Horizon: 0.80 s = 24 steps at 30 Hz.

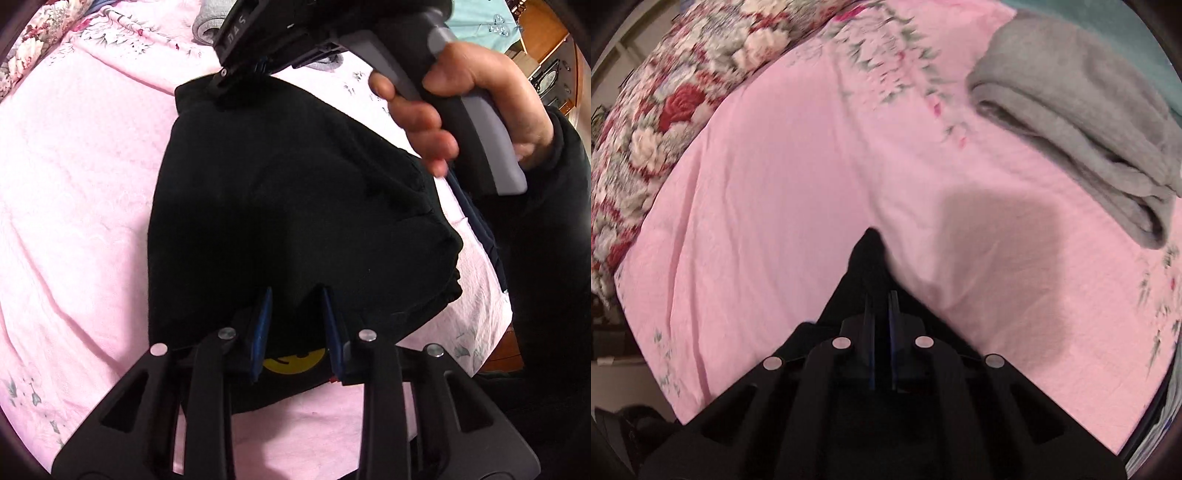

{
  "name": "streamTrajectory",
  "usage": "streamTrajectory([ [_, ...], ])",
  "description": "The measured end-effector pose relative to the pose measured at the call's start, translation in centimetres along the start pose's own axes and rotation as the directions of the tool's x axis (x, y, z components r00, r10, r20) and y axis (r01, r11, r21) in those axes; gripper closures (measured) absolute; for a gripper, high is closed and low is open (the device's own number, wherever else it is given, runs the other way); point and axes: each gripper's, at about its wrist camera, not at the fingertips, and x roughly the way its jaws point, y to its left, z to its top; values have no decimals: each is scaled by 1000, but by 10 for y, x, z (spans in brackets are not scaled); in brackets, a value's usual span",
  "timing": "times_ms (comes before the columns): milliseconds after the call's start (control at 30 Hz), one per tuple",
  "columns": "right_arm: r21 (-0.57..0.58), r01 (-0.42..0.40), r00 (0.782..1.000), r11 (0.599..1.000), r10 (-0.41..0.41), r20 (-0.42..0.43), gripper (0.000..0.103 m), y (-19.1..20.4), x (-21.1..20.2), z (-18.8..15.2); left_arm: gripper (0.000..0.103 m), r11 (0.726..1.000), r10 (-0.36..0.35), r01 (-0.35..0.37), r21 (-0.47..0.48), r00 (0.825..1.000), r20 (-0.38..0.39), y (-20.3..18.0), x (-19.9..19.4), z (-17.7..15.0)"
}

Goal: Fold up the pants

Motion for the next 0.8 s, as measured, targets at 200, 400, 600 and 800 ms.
streamTrajectory([
  [200,-35,58,998,998,-58,4,97,0,24,-1,74,999,-37,37,-15,999,-10,6,4,3],
  [400,13,10,999,1000,-10,38,61,-11,-22,-7,27,999,46,-43,-31,991,122,14,-57,11],
  [600,115,-107,964,988,74,253,17,-31,-122,-85,19,980,144,-123,-157,980,136,53,-87,21],
  [800,244,-134,963,960,68,261,17,-54,-128,-220,19,969,-72,61,-238,997,-36,77,-20,35],
])
